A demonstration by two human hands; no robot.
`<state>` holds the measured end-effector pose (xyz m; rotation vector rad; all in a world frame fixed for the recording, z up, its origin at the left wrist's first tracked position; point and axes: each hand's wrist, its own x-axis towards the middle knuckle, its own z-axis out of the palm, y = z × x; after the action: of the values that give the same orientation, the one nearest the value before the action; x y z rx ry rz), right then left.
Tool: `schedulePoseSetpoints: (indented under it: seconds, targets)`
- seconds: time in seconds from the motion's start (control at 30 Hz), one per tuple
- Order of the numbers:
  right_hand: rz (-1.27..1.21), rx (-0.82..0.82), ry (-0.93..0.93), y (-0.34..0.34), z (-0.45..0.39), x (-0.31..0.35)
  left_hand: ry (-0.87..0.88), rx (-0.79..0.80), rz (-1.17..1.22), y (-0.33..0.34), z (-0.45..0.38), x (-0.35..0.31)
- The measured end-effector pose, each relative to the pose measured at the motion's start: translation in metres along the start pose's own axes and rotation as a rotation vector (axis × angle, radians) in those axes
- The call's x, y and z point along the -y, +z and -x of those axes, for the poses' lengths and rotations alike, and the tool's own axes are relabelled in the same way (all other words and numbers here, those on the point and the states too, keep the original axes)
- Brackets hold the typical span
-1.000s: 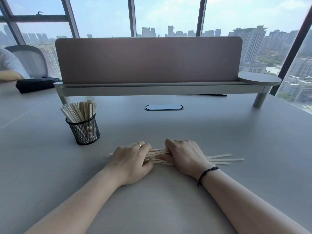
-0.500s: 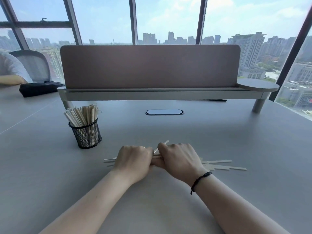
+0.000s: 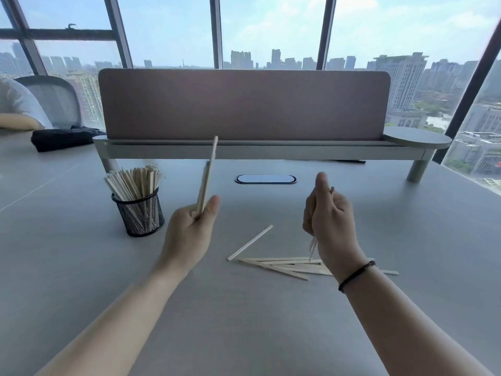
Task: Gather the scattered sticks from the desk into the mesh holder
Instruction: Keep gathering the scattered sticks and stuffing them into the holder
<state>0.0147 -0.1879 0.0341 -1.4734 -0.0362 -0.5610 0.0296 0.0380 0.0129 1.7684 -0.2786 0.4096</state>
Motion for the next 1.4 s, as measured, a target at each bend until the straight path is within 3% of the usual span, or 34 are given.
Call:
schedulePoseSetpoints:
  seconds: [0.07, 0.13, 0.47, 0.6, 0.7, 0.77, 0.93, 1.17, 1.4]
  targets:
    - [-0.171, 0.025, 0.101, 0.003, 0.001, 0.002, -0.135, 0.013, 0.354, 0.009, 0.002, -0.005]
    - [-0.152, 0.078, 0.156, 0.005, 0.004, -0.004, -0.171, 0.044, 0.474, 0.016, 0.006, -0.003]
    - [-0.013, 0.242, 0.225, 0.008, 0.024, -0.03, -0.095, 0.046, 0.332, 0.028, 0.019, 0.01]
    - [0.417, 0.292, -0.007, 0.001, 0.015, -0.018, -0.124, 0.021, 0.351, 0.026, 0.02, 0.011]
    - [1.099, 0.566, -0.082, -0.009, 0.019, -0.02, -0.146, 0.013, 0.391, 0.026, 0.02, 0.012]
    - [1.249, 0.699, -0.033, -0.01, 0.022, -0.031, -0.179, 0.016, 0.452, 0.025, 0.019, 0.012]
    - [1.191, 0.675, -0.081, -0.01, 0.016, -0.037, -0.21, 0.005, 0.51, 0.021, 0.016, 0.013]
    - [1.221, 0.766, -0.093, -0.003, 0.013, -0.036, -0.223, -0.004, 0.523, 0.017, 0.015, 0.015]
    - [1.381, 0.83, -0.336, 0.0, 0.022, -0.036, -0.213, 0.017, 0.479, 0.017, 0.017, 0.015]
